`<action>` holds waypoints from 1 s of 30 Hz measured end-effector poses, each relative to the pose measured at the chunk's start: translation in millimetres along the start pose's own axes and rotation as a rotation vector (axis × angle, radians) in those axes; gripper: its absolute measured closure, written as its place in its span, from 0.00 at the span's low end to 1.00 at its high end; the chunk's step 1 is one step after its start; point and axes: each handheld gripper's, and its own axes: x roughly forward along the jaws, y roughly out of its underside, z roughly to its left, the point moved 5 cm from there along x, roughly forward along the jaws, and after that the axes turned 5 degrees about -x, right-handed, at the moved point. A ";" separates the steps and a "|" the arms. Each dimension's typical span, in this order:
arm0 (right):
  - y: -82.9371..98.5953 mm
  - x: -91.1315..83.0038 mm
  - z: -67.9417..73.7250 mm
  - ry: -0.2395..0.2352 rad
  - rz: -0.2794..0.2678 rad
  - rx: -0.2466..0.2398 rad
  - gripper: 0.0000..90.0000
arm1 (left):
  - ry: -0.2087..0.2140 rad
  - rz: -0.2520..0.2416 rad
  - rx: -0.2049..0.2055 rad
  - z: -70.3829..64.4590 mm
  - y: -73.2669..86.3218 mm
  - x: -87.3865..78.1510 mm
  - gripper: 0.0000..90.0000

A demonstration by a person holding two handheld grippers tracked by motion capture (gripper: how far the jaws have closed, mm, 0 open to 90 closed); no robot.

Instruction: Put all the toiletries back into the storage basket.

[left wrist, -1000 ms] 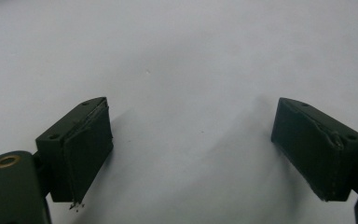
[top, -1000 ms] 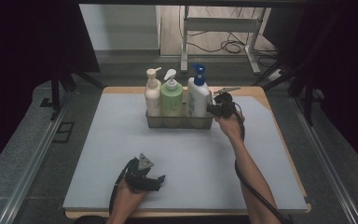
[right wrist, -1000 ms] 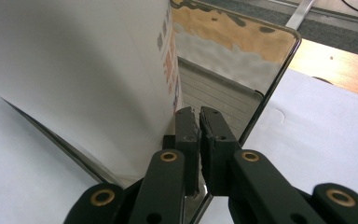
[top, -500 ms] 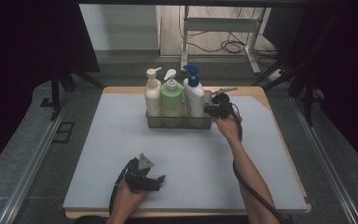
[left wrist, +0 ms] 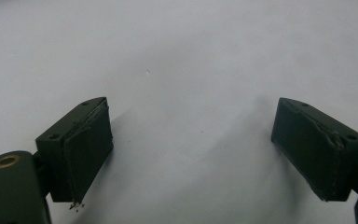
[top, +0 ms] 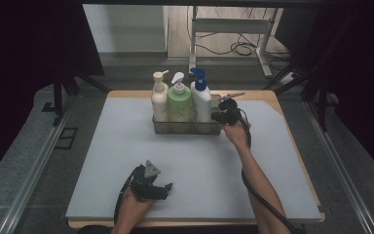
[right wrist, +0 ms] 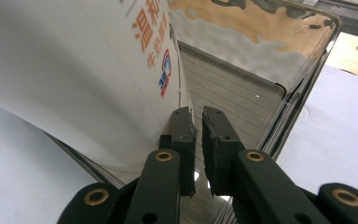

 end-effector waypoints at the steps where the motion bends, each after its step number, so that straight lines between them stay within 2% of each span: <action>1: -0.1 0.2 0.3 -0.001 0.000 0.000 0.93 | 0.000 0.000 0.000 0.0 0.0 0.0 0.13; 16: 2.3 8.1 9.8 -0.020 0.023 -0.015 0.92 | 0.000 0.000 0.000 0.0 0.0 0.0 0.13; 30: 2.6 8.0 14.7 -0.030 0.019 -0.020 0.93 | 0.000 0.000 0.000 0.0 0.0 0.0 0.13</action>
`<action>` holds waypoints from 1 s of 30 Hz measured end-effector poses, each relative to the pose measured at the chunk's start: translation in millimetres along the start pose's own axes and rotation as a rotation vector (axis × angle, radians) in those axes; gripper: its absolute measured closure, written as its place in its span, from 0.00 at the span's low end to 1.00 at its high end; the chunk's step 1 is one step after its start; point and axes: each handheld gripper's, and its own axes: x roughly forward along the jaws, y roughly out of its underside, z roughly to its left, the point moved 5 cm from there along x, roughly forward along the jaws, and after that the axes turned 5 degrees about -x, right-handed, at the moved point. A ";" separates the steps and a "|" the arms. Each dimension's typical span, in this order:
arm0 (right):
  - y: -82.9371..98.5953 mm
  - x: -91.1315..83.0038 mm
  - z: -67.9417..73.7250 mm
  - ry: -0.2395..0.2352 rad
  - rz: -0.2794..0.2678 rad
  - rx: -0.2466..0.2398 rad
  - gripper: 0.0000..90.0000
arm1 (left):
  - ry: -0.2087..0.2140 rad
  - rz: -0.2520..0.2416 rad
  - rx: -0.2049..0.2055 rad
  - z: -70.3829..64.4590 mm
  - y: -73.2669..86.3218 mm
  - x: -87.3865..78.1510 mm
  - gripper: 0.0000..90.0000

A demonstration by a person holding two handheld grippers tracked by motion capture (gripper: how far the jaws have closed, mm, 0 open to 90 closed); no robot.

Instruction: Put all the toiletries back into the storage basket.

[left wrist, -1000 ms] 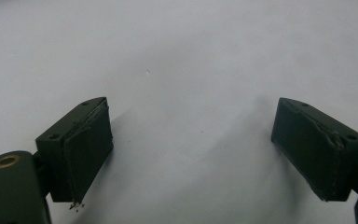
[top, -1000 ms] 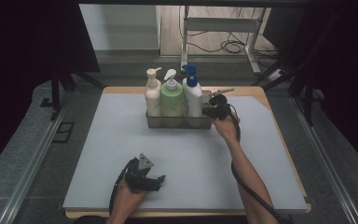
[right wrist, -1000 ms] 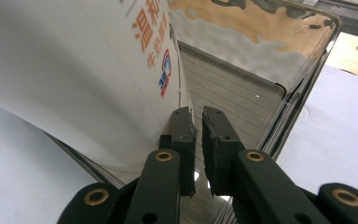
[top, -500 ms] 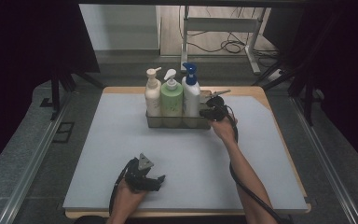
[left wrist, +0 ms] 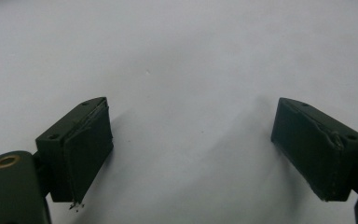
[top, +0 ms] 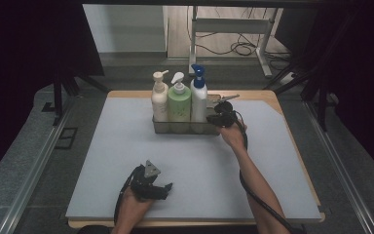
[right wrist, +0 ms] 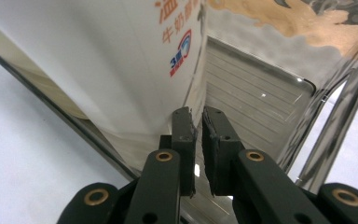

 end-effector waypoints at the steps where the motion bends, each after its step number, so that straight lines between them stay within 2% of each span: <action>1: -0.1 -0.1 0.3 -0.001 -0.001 -0.006 0.93 | 0.000 0.000 0.000 0.0 0.0 0.0 0.13; 10: -0.2 -0.6 3.8 -0.014 -0.001 -0.016 0.93 | 0.000 0.000 0.000 0.0 0.0 0.0 0.13; 30: -0.1 -0.6 4.4 -0.011 -0.008 -0.012 0.94 | 0.000 0.001 0.000 0.0 0.0 0.0 0.13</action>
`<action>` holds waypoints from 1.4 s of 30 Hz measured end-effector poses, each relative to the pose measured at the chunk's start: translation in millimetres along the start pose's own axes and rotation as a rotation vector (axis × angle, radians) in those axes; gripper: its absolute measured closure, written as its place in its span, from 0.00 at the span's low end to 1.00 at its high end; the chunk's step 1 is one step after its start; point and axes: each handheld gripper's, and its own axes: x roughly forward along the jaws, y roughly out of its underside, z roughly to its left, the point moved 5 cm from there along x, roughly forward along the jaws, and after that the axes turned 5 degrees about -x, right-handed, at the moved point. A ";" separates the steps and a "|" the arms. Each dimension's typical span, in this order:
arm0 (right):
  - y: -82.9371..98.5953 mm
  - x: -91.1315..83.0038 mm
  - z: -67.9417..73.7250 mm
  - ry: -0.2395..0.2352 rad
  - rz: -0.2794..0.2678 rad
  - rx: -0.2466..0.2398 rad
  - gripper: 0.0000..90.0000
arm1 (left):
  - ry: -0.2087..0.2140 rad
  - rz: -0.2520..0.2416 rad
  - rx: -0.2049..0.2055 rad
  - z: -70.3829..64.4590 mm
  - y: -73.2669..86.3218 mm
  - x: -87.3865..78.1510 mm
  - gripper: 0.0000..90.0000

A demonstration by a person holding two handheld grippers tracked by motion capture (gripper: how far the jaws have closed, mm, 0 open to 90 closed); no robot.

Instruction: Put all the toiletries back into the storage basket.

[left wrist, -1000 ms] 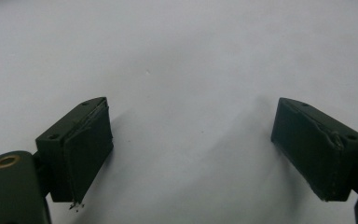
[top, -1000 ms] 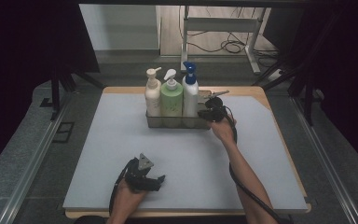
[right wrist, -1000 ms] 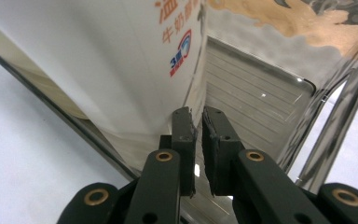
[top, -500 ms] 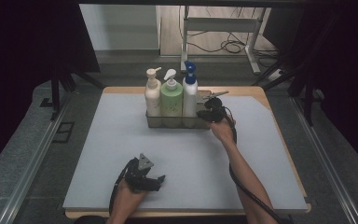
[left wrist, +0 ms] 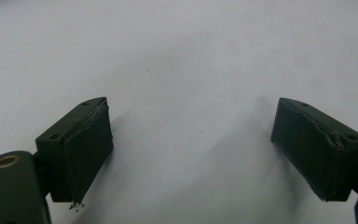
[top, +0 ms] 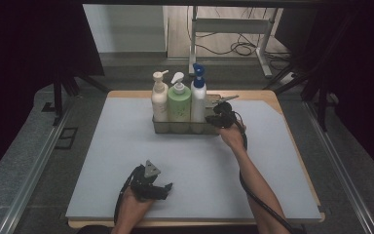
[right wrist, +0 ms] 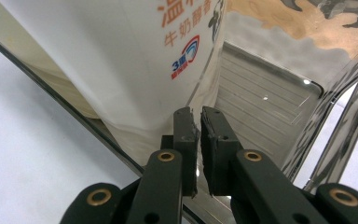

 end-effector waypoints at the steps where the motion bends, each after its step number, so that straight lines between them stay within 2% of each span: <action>1: -0.1 0.0 -0.1 0.001 0.000 -0.002 0.94 | 0.000 0.000 0.000 0.0 0.0 0.0 0.13; 12: -0.7 0.0 1.4 0.006 -0.001 -0.009 0.96 | 0.000 0.000 0.000 0.0 0.0 0.0 0.13; 17: -0.6 -0.5 0.2 0.006 -0.004 -0.005 0.94 | 0.000 0.000 0.000 -0.1 0.0 0.0 0.13; 27: -5.3 -12.9 -1.7 0.006 -0.022 -0.012 0.89 | -0.001 0.000 0.002 0.1 0.1 0.0 0.13; 30: -6.4 -17.3 -2.5 0.005 -0.031 -0.013 0.85 | -0.001 0.000 0.002 0.1 0.1 0.0 0.13; 38: -6.2 -27.1 -6.2 0.020 -0.045 -0.006 0.68 | 0.000 -0.003 0.000 0.0 0.0 0.2 0.13; 42: -7.4 -33.4 -5.2 0.013 -0.060 -0.008 0.61 | 0.000 -0.005 0.001 0.0 0.0 0.3 0.13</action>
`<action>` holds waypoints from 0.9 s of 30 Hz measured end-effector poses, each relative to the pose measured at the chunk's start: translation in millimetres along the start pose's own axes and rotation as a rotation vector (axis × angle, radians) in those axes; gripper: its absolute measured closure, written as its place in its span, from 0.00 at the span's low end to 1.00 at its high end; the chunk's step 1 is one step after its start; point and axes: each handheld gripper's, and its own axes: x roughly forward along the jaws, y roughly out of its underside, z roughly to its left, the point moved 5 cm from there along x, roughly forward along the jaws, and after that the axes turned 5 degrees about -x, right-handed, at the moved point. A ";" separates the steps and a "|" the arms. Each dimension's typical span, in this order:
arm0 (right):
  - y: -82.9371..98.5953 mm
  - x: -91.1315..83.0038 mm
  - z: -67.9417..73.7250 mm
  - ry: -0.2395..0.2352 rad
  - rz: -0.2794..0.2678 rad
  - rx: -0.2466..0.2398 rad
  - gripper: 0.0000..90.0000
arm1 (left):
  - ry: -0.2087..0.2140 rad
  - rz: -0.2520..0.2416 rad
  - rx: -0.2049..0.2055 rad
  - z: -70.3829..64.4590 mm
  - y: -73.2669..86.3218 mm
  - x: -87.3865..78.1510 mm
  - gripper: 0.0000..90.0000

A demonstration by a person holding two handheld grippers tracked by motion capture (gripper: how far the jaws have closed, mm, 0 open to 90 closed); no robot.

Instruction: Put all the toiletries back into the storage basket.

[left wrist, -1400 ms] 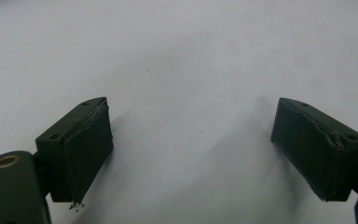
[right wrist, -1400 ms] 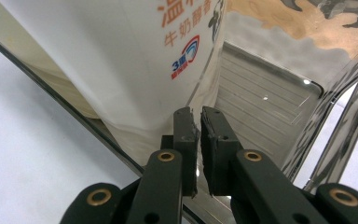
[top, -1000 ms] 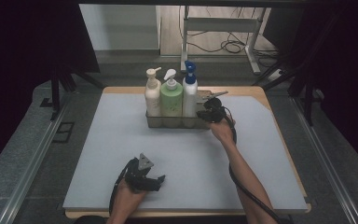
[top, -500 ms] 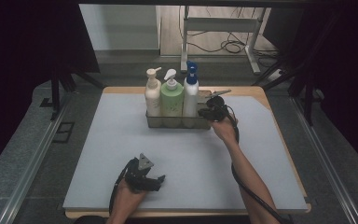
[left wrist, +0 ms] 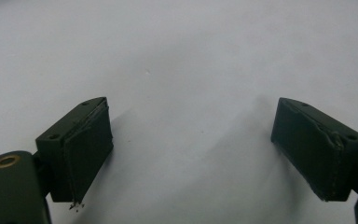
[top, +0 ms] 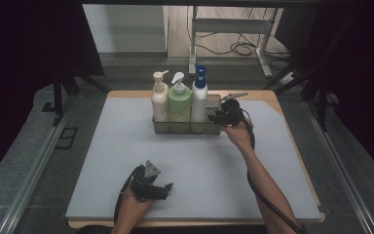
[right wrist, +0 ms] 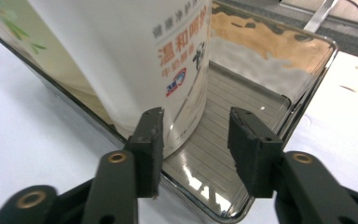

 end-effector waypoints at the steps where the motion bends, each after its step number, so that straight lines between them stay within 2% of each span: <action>1: -0.4 -1.8 0.7 0.000 -0.006 -0.001 0.60 | -0.001 0.002 0.000 0.0 0.0 -0.2 0.13; 11: -0.7 -19.9 10.2 -0.017 -0.037 -0.027 0.41 | -0.001 0.000 0.001 0.0 0.0 -0.1 0.14; 16: 1.2 -28.5 13.6 -0.019 -0.032 -0.039 0.34 | -0.001 -0.001 0.002 0.0 0.0 -0.1 0.13; 27: 10.9 -50.8 16.8 -0.017 -0.027 -0.090 0.22 | 0.000 -0.001 0.000 -0.1 0.0 0.0 0.13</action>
